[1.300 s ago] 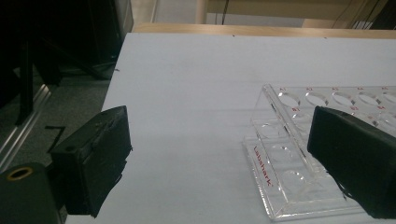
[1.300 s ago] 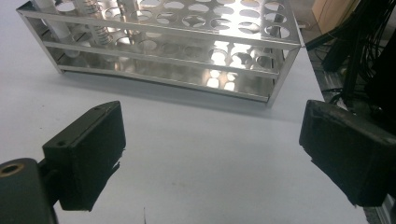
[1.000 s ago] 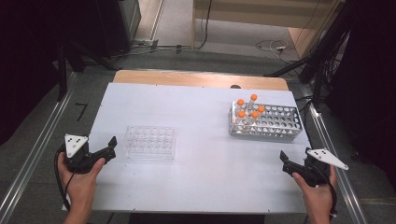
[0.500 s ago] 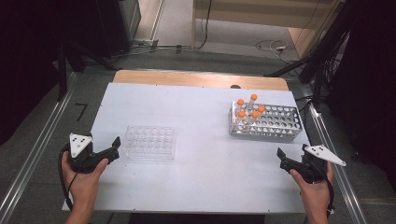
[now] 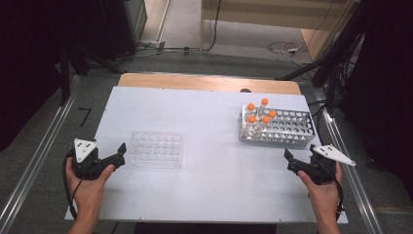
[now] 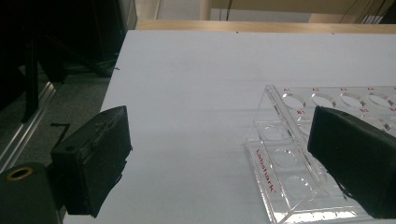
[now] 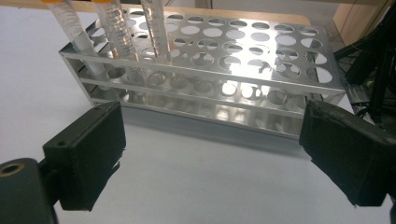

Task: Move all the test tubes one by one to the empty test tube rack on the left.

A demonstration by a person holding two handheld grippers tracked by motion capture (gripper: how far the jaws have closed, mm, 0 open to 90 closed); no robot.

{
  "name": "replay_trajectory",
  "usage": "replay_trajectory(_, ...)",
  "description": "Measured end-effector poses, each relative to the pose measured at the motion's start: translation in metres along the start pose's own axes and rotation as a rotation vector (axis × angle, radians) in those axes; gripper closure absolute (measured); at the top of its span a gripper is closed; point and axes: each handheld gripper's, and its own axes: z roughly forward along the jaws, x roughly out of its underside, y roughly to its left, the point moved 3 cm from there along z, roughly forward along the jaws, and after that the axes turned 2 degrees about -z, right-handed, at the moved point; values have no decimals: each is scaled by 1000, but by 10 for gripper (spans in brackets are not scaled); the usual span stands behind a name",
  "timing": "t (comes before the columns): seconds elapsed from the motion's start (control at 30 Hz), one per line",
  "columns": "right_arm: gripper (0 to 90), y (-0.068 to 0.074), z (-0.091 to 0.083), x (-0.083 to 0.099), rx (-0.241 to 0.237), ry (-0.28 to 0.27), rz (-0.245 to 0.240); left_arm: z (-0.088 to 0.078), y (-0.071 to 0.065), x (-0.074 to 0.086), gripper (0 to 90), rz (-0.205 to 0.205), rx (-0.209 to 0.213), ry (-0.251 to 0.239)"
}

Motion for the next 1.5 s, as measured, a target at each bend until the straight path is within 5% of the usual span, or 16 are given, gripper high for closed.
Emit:
replay_trajectory(0.43,99,5,10,-11,-18,-18,-4,1,0,1,69,1,0,2)
replay_trajectory(1.0,125,31,42,-32,-66,-9,-67,2,0,1,69,2,-1,4)
replay_trajectory(1.5,176,46,67,-44,-94,-21,-69,2,0,1,69,1,0,5)
